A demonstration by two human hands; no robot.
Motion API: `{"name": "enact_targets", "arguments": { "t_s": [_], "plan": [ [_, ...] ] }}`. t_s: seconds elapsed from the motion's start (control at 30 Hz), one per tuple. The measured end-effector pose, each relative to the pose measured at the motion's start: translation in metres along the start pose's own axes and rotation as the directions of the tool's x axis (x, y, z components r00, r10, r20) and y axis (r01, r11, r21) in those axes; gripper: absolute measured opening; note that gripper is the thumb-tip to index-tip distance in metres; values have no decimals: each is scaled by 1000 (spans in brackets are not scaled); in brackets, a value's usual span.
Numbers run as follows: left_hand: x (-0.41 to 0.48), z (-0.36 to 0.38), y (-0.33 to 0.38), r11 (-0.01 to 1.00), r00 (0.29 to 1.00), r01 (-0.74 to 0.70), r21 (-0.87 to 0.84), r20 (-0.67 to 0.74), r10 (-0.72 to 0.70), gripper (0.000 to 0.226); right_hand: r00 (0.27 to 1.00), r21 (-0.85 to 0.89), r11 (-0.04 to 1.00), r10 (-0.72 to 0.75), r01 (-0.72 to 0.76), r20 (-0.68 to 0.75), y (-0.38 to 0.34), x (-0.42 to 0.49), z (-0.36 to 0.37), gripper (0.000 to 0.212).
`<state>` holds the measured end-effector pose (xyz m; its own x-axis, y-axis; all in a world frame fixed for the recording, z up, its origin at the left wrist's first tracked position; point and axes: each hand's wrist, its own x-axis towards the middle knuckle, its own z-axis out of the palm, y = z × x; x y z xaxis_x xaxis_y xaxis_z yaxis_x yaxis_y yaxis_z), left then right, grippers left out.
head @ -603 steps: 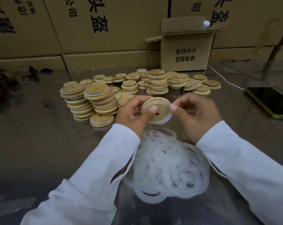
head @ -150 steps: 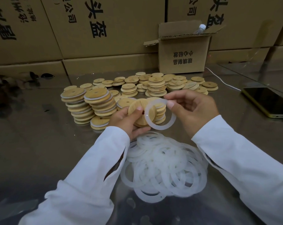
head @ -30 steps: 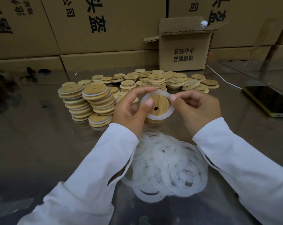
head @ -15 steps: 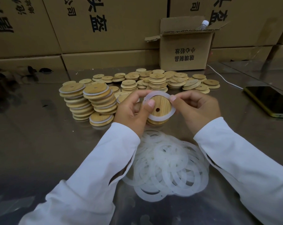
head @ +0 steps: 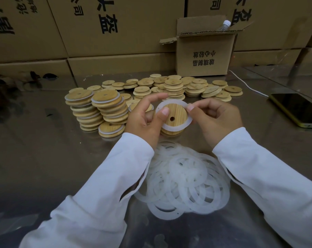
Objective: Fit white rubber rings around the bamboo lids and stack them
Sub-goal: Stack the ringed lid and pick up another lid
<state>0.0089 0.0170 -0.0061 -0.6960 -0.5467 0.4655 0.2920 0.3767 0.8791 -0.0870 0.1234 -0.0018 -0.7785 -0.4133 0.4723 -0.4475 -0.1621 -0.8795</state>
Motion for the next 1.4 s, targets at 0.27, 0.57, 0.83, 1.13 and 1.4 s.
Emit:
{"name": "enact_targets", "arguments": {
  "t_s": [0.27, 0.57, 0.83, 1.13, 1.4],
  "plan": [
    [2, -1, -3, 999, 998, 40, -28, -40, -41, 19, 999, -11, 1000, -14, 15, 42, 0, 1, -1, 19],
    [5, 0, -3, 959, 982, 144, -244, -85, -170, 15, 997, 65, 995, 79, -80, 23, -1, -4, 3, 5],
    [6, 6, -3, 895, 952, 258, -365, -63, -300, 14, 988, -6, 988, 155, -155, -29, 2, -6, 8, 17],
    [6, -2, -5, 937, 937, 348, -38, -6, -348, 10, 983, -187, 977, 133, -108, 130, 2, -2, -2, 14],
    [3, -1, -8, 981, 981, 193, 3, 6, -193, 5, 981, -130, 985, 131, -113, 141, 0, -1, 1, 20]
  ]
}}
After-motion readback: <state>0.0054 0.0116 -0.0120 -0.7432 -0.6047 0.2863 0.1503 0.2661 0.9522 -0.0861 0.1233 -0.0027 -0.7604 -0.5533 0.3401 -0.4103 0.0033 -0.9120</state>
